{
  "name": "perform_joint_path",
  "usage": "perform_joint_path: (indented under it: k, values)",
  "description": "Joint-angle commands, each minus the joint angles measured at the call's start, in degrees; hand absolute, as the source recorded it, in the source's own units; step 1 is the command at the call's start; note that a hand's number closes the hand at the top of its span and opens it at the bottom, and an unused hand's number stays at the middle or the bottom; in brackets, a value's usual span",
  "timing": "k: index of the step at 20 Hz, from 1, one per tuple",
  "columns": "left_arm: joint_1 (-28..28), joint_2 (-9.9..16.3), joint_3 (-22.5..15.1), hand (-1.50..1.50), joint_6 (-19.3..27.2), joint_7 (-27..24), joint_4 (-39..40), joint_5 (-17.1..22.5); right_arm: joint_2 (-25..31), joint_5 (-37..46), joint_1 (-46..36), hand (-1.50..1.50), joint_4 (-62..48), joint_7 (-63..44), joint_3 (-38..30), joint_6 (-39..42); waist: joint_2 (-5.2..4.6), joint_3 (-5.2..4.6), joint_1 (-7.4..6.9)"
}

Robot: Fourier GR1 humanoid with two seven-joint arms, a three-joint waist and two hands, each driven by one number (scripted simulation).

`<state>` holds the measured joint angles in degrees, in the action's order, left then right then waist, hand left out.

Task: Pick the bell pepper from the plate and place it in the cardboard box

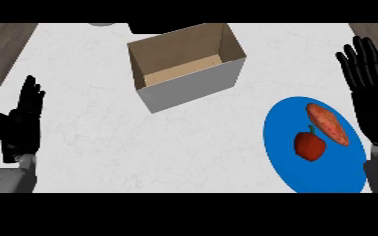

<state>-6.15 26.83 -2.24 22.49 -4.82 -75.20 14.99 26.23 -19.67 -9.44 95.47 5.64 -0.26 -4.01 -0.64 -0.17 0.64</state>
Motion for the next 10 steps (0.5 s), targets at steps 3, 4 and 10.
perform_joint_path:
  k: [3, 4, 10]
  values:
    - [-1.99, 0.88, -7.00, 0.00, -6.44, 0.57, -4.90, -2.47, -5.04, 9.37, 6.16, -1.50, -5.62, -6.44, -1.85, -19.01, 0.57, 0.13, 1.43]
    - [-2.86, 0.17, -8.02, 0.00, -7.40, -0.25, -4.64, -2.59, -5.87, 9.87, 8.57, -1.50, -6.16, -8.17, -3.23, -22.57, 0.49, -0.04, 4.15]
    - [-4.56, -0.94, -12.23, 0.00, -11.63, -0.53, -7.30, -2.55, 1.20, 27.26, 19.53, -1.50, -16.59, -9.86, -3.17, -33.43, -1.81, -1.01, 6.94]
